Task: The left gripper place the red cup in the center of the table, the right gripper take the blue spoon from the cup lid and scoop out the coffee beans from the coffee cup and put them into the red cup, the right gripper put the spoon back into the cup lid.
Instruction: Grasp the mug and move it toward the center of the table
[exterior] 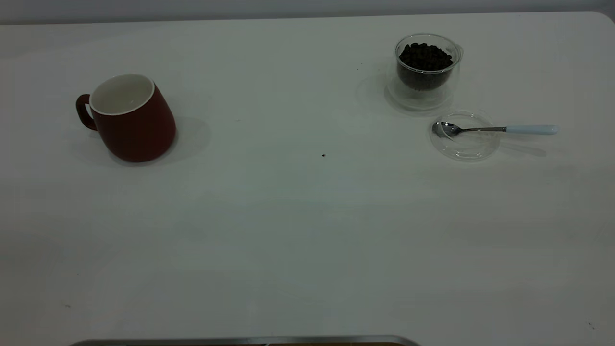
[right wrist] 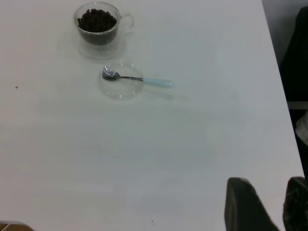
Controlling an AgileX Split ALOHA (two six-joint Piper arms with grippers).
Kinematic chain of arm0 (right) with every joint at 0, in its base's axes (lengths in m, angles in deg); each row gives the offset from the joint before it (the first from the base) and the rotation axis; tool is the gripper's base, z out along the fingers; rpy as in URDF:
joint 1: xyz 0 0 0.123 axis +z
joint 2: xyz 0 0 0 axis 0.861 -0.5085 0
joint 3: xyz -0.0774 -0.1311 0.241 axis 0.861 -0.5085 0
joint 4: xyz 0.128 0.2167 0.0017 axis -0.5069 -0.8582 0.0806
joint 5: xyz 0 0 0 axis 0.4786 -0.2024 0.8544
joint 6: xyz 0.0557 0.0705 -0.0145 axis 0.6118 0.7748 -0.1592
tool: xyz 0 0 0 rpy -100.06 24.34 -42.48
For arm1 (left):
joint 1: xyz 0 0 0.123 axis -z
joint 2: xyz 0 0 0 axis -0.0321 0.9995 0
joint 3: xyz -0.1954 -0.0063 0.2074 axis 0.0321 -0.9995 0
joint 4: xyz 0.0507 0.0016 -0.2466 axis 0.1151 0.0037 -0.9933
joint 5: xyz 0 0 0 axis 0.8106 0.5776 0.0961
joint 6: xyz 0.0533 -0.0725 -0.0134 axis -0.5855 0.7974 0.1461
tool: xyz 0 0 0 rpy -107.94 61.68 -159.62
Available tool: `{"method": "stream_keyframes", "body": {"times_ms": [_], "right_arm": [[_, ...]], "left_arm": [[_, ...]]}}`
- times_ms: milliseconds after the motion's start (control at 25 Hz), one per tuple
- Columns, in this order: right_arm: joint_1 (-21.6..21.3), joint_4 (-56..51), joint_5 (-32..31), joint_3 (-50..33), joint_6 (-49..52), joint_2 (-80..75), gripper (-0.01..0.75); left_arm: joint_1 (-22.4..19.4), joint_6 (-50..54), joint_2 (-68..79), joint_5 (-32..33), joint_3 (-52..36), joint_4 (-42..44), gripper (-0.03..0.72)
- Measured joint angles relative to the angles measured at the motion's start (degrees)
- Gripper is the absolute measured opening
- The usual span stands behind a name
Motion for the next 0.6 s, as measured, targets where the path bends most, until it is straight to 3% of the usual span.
{"method": "stream_keyframes", "body": {"times_ms": [600], "right_arm": [[0.00,0.00,0.00,0.00,0.00,0.00,0.240]], "left_arm": [[0.00,0.05,1.09,-0.11,0.15,1.29,0.587]]}}
